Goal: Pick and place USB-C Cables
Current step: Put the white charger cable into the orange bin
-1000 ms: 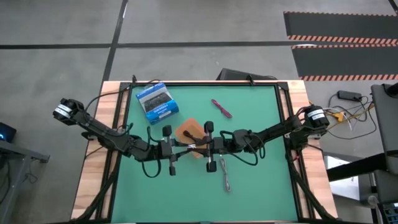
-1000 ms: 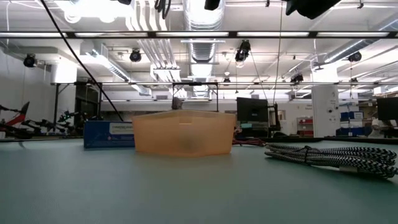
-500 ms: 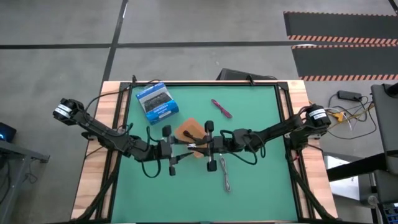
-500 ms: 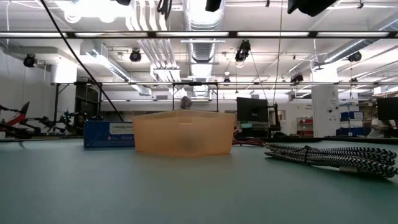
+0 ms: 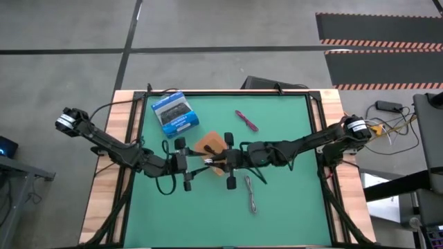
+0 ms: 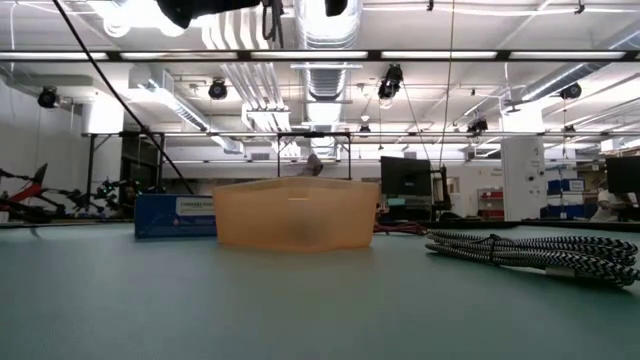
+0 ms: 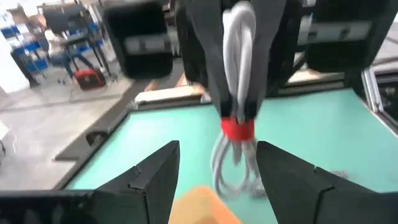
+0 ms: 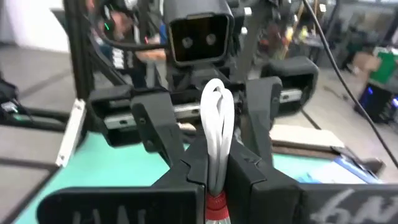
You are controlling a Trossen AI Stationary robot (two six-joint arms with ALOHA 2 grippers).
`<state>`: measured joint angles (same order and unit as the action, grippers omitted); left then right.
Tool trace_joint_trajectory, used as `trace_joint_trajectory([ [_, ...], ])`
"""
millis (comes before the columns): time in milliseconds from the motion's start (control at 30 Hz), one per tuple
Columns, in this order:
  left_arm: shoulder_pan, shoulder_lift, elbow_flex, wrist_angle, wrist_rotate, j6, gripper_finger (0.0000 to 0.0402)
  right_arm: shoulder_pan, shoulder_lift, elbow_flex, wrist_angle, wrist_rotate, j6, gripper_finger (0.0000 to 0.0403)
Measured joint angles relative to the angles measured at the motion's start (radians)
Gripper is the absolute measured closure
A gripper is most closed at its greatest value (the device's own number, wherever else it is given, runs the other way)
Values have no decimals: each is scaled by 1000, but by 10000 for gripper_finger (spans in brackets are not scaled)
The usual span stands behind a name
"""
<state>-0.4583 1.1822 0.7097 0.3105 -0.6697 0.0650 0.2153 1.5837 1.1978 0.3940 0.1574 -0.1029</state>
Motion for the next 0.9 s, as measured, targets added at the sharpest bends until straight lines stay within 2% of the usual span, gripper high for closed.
trace_joint_trajectory([
  [333, 0, -69, -3, -200, -2, -138, 203, -19, 0, 235, -498, 49, 114, 387],
  [567, 0, -72, -3, -206, -10, -140, 203, -107, 2, 337, -789, 50, 390, 387],
  [767, 0, -72, -3, -211, -201, -138, 203, -198, 22, 334, -900, 43, 603, 387],
  [900, 0, -72, -3, -217, -332, -137, 203, -258, 70, 334, -910, -47, 689, 387],
])
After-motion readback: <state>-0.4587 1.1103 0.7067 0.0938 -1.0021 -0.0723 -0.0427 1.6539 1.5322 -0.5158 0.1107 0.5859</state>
